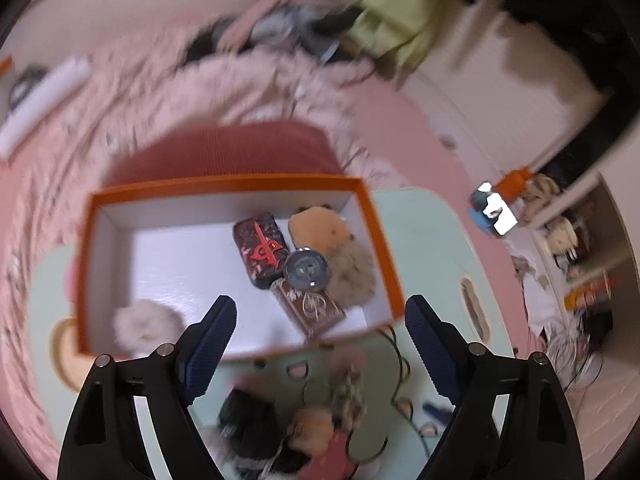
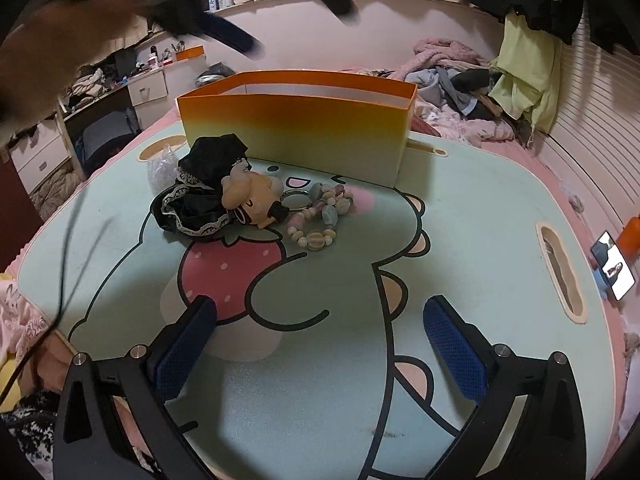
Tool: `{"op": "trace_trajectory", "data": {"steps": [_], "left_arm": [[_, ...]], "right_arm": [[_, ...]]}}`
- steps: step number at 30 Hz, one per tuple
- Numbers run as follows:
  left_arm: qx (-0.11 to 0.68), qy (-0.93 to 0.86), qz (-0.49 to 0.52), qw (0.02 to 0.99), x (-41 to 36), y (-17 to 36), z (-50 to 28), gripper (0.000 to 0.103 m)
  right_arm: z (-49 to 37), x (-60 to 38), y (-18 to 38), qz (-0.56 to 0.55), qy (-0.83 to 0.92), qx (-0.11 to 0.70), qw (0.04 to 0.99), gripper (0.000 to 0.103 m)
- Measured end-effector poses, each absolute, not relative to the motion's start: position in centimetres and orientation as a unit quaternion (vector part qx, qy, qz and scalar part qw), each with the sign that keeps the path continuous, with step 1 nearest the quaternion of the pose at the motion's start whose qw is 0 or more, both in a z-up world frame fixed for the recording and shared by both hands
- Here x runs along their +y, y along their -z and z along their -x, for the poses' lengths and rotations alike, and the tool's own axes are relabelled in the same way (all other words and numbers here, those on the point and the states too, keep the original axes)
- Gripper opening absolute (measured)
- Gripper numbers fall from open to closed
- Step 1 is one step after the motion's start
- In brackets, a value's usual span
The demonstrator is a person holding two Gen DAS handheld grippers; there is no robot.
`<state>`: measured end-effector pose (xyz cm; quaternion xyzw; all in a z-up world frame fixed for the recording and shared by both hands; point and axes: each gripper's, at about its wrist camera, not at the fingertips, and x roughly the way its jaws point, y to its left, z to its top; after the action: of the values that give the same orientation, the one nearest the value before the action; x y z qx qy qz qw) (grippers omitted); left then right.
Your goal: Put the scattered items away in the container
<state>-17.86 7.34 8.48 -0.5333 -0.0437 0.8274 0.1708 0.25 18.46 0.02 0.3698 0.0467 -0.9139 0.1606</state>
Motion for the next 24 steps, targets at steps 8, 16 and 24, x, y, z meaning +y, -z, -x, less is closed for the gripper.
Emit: {"op": "trace_trajectory", "data": {"steps": [8, 16, 24], "left_arm": [[-0.077, -0.799, 0.582, 0.133, 8.3, -4.1, 20.4, 0.059], [-0.082, -0.803, 0.577, 0.127, 9.0, -3.6, 21.4, 0.033], [-0.127, -0.812, 0.547, 0.160, 6.8, -5.9, 20.8, 0.033]], "right_arm": [[-0.3, 18.8, 0.0, -0.366, 0.915, 0.045, 0.166, 0.103], [-0.3, 18.7, 0.0, -0.366, 0.915, 0.044, 0.165, 0.103], [-0.3, 18.7, 0.0, -0.366, 0.915, 0.044, 0.165, 0.103]]}}
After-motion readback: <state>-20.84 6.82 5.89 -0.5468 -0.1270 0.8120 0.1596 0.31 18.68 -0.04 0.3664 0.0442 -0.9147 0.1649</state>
